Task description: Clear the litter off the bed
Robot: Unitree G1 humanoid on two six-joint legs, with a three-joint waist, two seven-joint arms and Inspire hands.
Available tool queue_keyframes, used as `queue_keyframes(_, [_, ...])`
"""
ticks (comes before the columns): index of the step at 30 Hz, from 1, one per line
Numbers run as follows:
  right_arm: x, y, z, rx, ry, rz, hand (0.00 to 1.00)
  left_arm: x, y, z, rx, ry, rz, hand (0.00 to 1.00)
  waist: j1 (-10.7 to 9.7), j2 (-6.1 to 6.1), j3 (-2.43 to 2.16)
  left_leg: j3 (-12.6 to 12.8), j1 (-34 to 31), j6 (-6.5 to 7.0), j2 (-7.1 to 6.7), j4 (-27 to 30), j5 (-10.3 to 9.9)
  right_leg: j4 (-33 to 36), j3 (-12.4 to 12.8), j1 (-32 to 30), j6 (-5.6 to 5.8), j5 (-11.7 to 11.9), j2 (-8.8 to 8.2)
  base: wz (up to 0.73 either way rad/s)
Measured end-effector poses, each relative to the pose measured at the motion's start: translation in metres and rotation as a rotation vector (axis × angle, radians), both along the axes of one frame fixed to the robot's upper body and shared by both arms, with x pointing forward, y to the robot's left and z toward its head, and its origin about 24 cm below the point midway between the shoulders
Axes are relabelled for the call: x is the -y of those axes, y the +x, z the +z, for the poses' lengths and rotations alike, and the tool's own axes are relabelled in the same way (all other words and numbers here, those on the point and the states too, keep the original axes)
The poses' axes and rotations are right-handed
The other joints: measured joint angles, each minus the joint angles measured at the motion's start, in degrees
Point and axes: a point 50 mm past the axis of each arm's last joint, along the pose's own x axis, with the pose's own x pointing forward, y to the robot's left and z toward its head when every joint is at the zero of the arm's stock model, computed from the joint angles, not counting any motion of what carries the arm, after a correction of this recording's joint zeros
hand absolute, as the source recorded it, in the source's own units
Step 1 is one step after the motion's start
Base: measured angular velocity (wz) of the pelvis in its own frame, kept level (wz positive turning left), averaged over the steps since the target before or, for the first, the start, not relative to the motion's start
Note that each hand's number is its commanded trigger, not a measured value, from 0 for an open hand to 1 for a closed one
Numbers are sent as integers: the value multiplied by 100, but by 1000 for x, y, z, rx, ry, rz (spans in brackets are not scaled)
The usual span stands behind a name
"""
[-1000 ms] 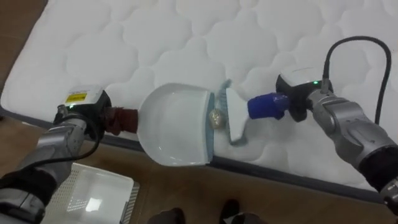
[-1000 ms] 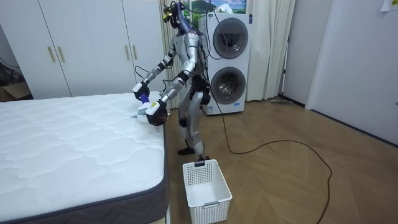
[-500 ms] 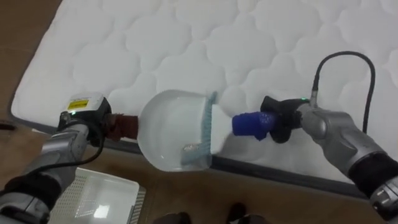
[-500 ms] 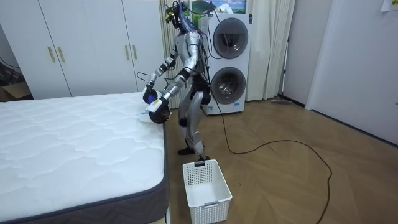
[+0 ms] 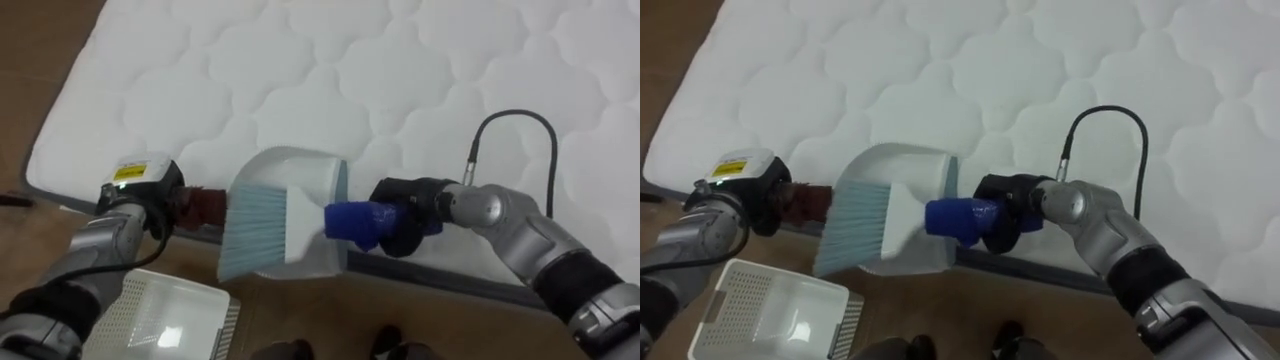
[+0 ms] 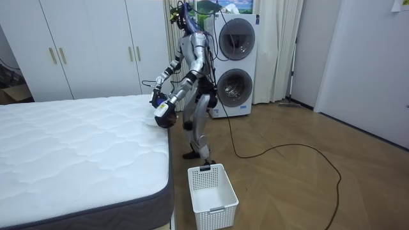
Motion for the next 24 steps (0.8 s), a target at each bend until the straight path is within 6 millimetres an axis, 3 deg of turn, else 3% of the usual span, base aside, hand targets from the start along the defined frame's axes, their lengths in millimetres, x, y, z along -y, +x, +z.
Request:
queue_keyframes(7, [0,-2,-2,-9,27,-7,100,-1,-1,-1,-1,-1,2,100,-50,-20,-14,-43,13,1,4,11,0,-33,-39,54,-1,1,11,2])
queue_keyframes(13, [18,-2,-5,14,90,-125,100,-4,-8,-6,17,-27,17,100,-117,-28,-19,-42,105,3,-10,-21,1,-16,-33,149,5,-2,4,0])
queue_keyframes(16, [35,-6,-9,31,148,-238,100,-5,-15,-12,20,-66,54,100,-140,-66,-63,-63,229,12,-15,-118,16,-124,-48,281,26,-7,16,3])
queue_keyframes(19, [49,-16,-18,40,228,-361,100,-3,-20,-17,42,-106,71,100,-165,-165,-141,-62,432,4,-23,-285,49,-241,-49,461,45,1,26,2])
queue_keyframes(24, [70,-24,-21,96,335,-539,100,-3,-35,-27,69,-184,132,100,-391,-249,-197,-53,886,32,-107,-773,180,-624,-97,882,146,83,35,6])
